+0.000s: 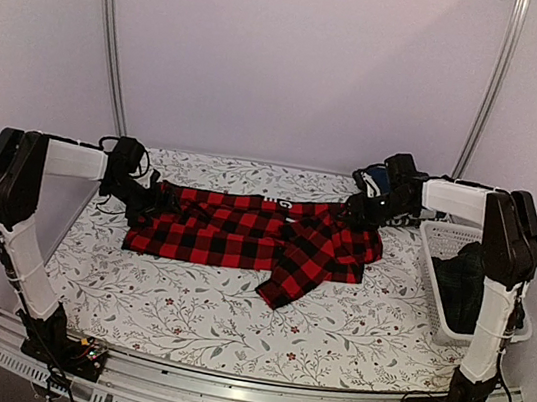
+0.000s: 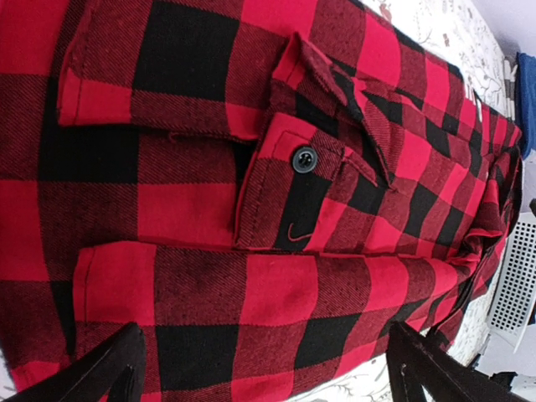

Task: Fold and stack the mixed laundry pile
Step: Adjust the 1/3-folded shirt at the center of the board.

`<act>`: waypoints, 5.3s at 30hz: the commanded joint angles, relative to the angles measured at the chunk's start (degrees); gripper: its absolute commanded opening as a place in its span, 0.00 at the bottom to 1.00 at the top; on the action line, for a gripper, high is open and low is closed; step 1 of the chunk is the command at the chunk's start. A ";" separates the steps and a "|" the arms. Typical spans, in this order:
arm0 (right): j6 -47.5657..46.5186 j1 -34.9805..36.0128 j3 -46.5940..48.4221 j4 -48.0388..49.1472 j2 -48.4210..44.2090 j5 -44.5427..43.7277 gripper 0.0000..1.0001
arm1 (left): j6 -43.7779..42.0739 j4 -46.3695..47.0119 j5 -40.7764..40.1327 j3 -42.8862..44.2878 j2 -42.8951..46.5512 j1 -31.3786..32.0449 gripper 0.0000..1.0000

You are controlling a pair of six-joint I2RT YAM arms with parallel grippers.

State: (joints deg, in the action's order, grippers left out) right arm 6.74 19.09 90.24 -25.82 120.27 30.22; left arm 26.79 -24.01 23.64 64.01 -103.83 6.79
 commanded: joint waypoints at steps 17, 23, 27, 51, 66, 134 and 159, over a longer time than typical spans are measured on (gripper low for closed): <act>11.91 1.18 -28.60 8.07 -5.15 8.20 0.43 | 1.69 0.60 -3.78 -7.03 -3.20 0.00 1.00; 14.61 1.75 -38.11 10.37 -11.92 9.07 0.43 | -0.13 2.19 -1.96 -12.34 2.77 -0.96 1.00; 14.32 1.78 -39.02 11.52 -18.98 8.08 0.45 | -3.91 4.98 1.00 -12.31 10.54 2.09 1.00; 9.31 16.96 -31.40 2.79 -32.68 -1.19 0.49 | -2.20 6.81 -8.52 -6.15 1.94 46.90 0.85; 8.84 13.61 -36.10 3.24 -43.15 -6.23 0.52 | 15.99 19.15 -6.37 -6.34 -7.33 49.08 0.32; -21.41 14.75 -8.91 15.64 -23.21 23.18 0.00 | -23.94 14.21 13.85 1.43 23.36 30.20 1.00; -16.82 15.43 -10.04 21.78 -22.94 20.82 0.11 | -22.50 17.07 24.28 14.25 8.94 29.38 0.02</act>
State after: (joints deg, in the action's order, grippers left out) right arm -11.42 34.13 80.58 -5.98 98.19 53.17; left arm 4.60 -4.25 45.95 72.27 -92.84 37.04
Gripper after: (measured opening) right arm 0.079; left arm 0.204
